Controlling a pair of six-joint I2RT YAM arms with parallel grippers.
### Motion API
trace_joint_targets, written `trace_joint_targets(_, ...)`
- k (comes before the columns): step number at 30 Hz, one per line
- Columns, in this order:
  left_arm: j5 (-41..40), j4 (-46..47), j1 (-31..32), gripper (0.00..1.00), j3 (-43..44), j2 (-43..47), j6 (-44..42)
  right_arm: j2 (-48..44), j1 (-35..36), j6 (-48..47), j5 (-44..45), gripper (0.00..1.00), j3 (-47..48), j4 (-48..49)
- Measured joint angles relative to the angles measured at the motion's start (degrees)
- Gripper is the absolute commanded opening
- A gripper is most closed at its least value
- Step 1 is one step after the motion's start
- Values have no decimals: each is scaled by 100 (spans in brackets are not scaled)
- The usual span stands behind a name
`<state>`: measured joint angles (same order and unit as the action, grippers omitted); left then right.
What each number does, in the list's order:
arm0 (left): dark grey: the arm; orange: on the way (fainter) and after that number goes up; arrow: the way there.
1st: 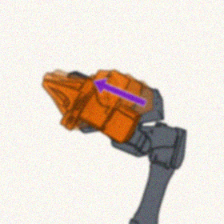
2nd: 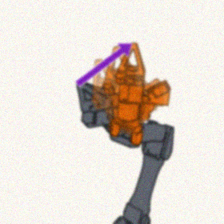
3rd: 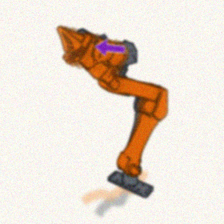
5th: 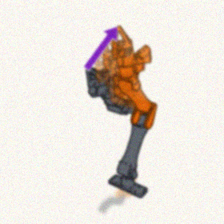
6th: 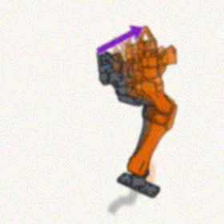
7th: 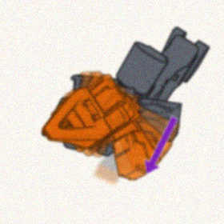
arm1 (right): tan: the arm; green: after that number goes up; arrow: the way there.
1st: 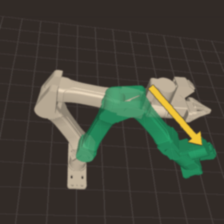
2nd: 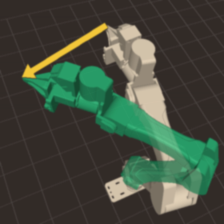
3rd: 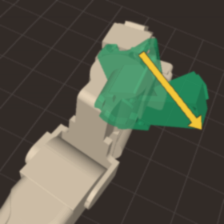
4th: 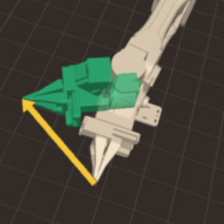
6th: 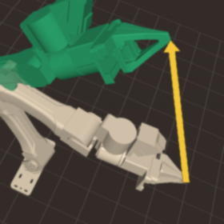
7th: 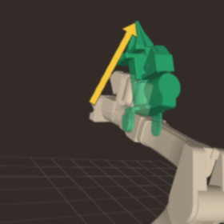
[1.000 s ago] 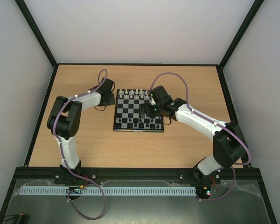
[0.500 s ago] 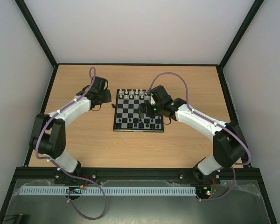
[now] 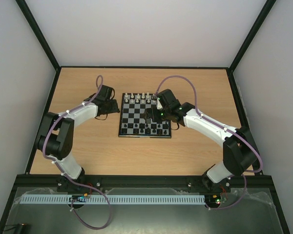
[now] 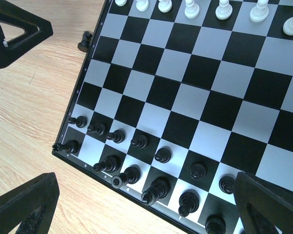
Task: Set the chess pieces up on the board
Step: Pick up the chess piece at the center of the board.
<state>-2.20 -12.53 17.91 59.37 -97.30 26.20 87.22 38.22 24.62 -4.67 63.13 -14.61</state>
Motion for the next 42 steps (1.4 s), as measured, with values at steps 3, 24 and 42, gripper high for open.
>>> trace_joint_targets(3,140,46,0,37,-2,-24,61,0,0,0,-15,99,0,0)
trace_joint_targets(24,903,579,7,32,-35,-745,756,0,0,-2,-50,99,0,2)
trace_joint_targets(42,636,579,-96,27,251,-1095,752,0,0,-2,-50,99,0,2)
